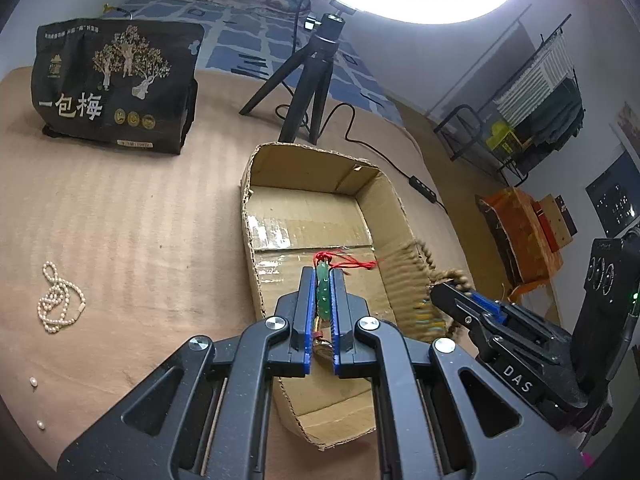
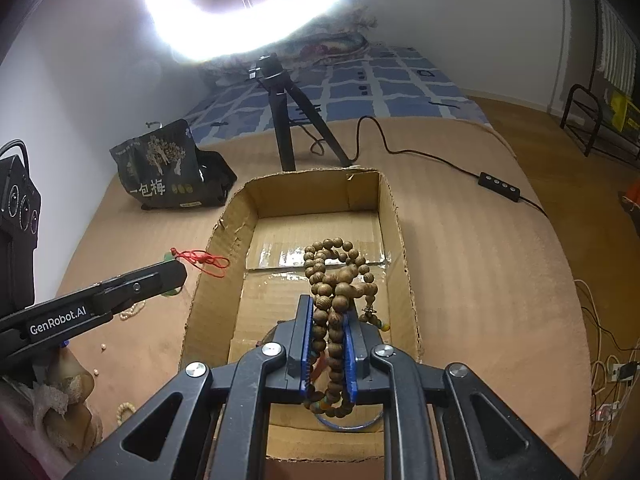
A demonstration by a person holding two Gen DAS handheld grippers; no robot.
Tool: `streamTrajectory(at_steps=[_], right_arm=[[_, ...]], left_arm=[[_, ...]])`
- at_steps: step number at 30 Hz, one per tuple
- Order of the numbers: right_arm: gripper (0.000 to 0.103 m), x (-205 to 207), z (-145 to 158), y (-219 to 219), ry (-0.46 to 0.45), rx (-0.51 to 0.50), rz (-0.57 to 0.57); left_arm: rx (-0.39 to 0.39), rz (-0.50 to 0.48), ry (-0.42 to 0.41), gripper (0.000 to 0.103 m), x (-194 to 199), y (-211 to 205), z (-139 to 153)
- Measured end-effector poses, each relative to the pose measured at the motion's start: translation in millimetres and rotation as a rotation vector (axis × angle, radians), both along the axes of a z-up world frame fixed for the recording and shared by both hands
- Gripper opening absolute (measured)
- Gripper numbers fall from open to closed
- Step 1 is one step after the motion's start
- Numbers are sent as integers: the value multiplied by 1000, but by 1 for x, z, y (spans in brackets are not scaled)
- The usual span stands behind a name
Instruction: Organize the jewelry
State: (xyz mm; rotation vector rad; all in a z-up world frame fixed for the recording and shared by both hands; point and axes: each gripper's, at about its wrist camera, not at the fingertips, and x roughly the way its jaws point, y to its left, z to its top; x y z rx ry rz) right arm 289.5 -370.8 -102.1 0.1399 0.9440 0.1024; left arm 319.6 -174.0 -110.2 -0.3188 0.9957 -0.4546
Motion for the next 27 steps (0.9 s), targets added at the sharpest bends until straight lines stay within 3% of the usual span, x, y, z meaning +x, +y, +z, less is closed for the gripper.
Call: streamTrajectory(at_steps=[2, 4, 7, 11, 14, 27], right_arm=[[31, -1, 2, -2, -8, -4, -9], [45, -2, 4, -3, -14, -9, -20], [73, -4, 8, -4, -35, -31, -45], [76, -5, 12, -7, -48, -33, -67], [86, -6, 14, -6, -56, -42, -75], [97, -9, 17, -3, -61, -29, -85]], left_arm=[[10, -3, -1, 6, 0, 0, 0], [15, -2, 3, 35, 0, 1, 0], [27, 10, -10, 40, -1, 3, 2], [49, 8, -13, 40, -2, 4, 2], [58, 8, -16, 40, -3, 5, 2], [108, 27, -27, 40, -10, 24, 5]])
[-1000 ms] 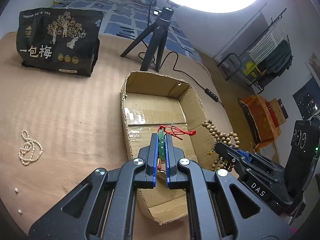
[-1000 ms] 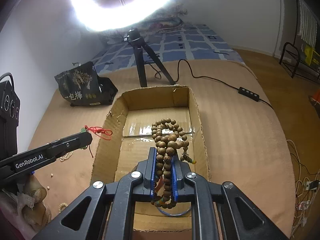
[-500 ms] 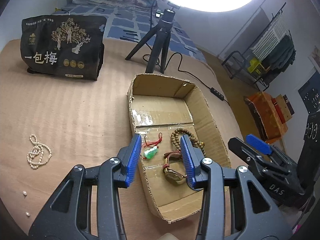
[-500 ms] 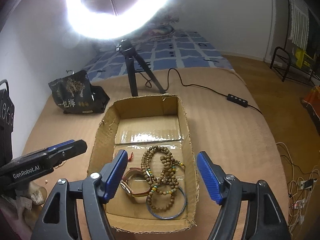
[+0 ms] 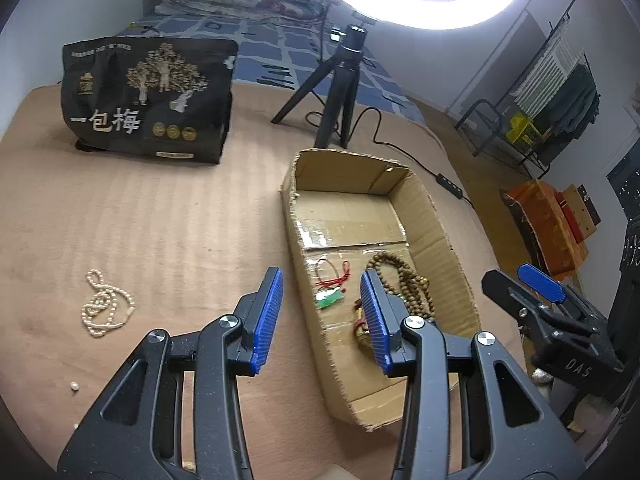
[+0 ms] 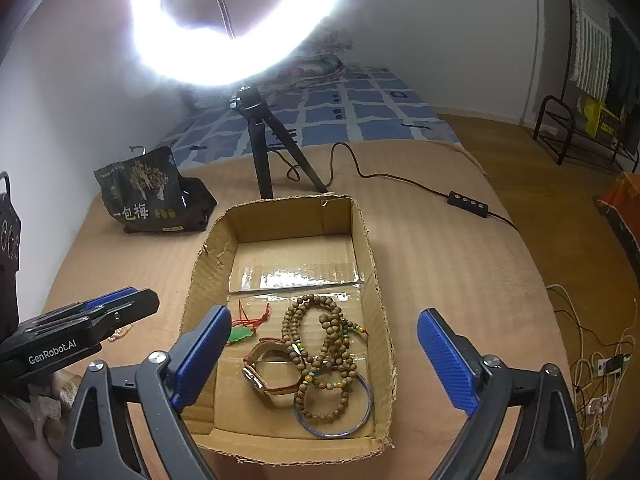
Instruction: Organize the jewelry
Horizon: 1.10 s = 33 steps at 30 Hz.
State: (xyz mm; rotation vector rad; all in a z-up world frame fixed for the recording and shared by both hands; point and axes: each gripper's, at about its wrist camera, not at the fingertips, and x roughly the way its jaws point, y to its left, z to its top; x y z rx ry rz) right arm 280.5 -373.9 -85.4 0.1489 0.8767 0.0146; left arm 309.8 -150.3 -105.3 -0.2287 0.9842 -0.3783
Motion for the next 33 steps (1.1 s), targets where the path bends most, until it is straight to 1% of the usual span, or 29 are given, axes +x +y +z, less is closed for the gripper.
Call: streamTrajectory(at_steps=[3, 4, 6, 11, 17, 22, 27, 33], right_arm=[[97, 0, 2, 3, -3, 18, 5], [97, 0, 3, 5, -5, 19, 7], [98, 0, 5, 10, -11, 17, 11], [103, 0, 11, 21, -43, 23, 6], [103, 3, 16, 33, -64, 71, 17], [103, 2, 19, 47, -83, 82, 45], [103, 2, 22, 62, -98, 102, 76], [103, 7, 21, 90, -92, 117, 138]], left_arm=[[13, 8, -9, 40, -1, 10, 3], [17, 14, -13, 42, -2, 15, 5], [18, 24, -19, 43, -2, 25, 8], [38, 44, -36, 43, -2, 51, 15], [62, 95, -52, 43, 0, 95, 23], [73, 142, -51, 43, -1, 130, 23], [105, 168, -44, 43, -5, 160, 20], [158, 151, -29, 43, -19, 187, 13]])
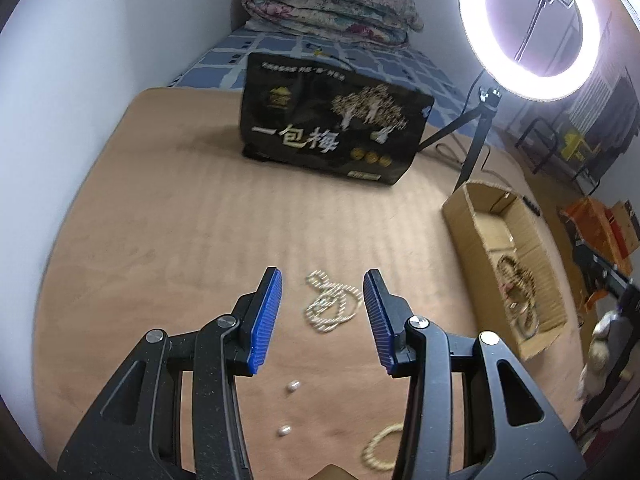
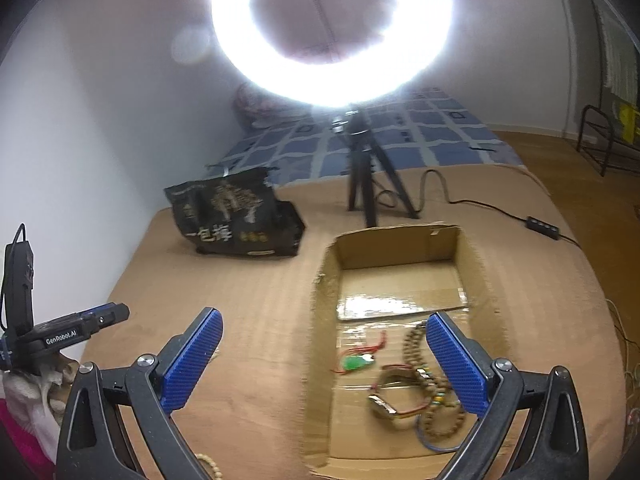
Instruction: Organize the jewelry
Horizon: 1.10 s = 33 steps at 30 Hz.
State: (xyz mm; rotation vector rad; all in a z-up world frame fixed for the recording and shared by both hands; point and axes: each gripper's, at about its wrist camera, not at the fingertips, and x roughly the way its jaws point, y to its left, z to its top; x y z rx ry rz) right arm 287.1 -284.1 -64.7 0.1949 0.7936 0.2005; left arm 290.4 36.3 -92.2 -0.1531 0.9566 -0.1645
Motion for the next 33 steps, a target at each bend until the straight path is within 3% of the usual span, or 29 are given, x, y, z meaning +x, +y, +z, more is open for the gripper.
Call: streamTrajectory(at_steps=[6, 13, 17, 26, 33], right_arm=[[103, 7, -10, 37, 25, -3, 79], [102, 17, -28, 84, 71, -10, 172], [100, 26, -42, 110, 107, -9, 221], [97, 46, -86, 146, 231, 10, 248], [93, 59, -118, 171, 285, -35, 254]], left_arm=[[9, -25, 36, 43, -17, 19, -14], [-41, -67, 116, 43, -29, 27, -41], [-48, -90, 149, 33, -34, 26, -55], [-9, -161, 189, 31, -42, 12, -78], [-7, -163, 230, 30, -42, 14, -94]])
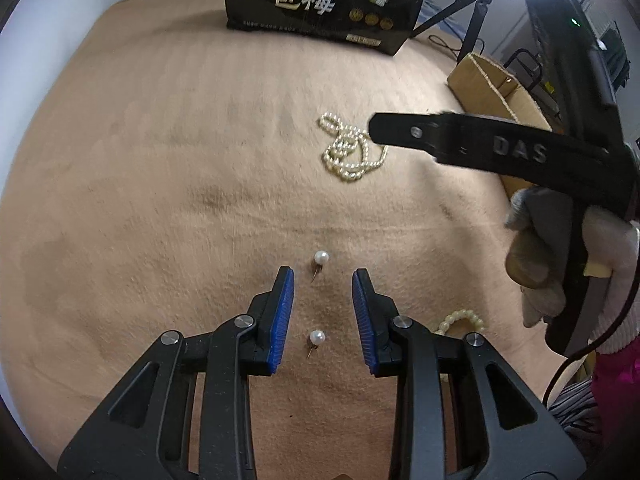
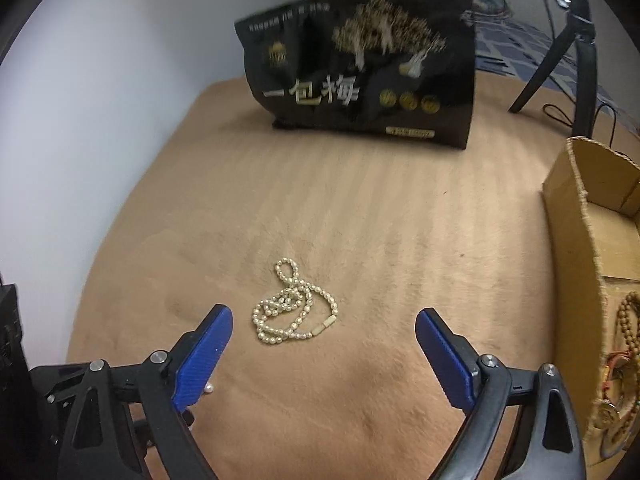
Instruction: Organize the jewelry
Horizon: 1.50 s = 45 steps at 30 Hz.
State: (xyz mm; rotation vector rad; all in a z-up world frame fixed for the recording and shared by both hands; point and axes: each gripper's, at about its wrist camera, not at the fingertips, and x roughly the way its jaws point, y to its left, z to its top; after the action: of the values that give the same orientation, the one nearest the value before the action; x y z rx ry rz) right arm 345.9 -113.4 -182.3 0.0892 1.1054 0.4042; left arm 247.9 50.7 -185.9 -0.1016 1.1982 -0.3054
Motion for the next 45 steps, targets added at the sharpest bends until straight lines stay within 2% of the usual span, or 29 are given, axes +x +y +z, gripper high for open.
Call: streamTrajectory(at_steps=[12, 14, 21, 23, 25, 29, 30, 32, 34, 35, 37, 41, 43, 45], right_arm=[[91, 17, -26, 24, 19, -49, -15], [92, 17, -28, 31, -3, -87, 1], [91, 17, -37, 60, -23, -238, 91], [83, 18, -36, 57, -9, -237, 90], [66, 14, -34, 54, -16, -255, 103], [49, 14, -33, 45, -25, -259, 113], [42, 14, -33, 42, -27, -260, 111], [34, 14, -31, 39, -27, -254, 110], [22, 14, -30, 36, -30, -256, 112], [20, 13, -29, 36, -32, -258, 112], [11, 10, -28, 32, -33, -256, 111], [8, 8, -25, 26, -26, -240, 110], [8, 5, -24, 22, -23, -230, 108], [8, 3, -22, 18, -19, -221, 104]], left_arm=[[-8, 7, 12, 28, 4, 2, -7], [-4, 10, 16, 22, 4, 3, -8], [10, 14, 13, 22, 6, 5, -11], [13, 9, 13, 22, 7, 2, -11], [16, 1, 12, 22, 6, -2, -11], [42, -19, 1, 22, 7, -11, -12], [46, -22, 0, 22, 7, -13, -13], [61, -26, -2, 22, 8, -16, -14], [79, -27, -1, 22, 10, -18, -17], [82, -26, -2, 22, 11, -19, -18], [86, -23, -6, 18, 13, -21, -19], [95, -21, -15, 14, 15, -20, -21], [117, -28, -30, 6, 15, -22, -23], [137, -39, -45, 6, 14, -23, -23]])
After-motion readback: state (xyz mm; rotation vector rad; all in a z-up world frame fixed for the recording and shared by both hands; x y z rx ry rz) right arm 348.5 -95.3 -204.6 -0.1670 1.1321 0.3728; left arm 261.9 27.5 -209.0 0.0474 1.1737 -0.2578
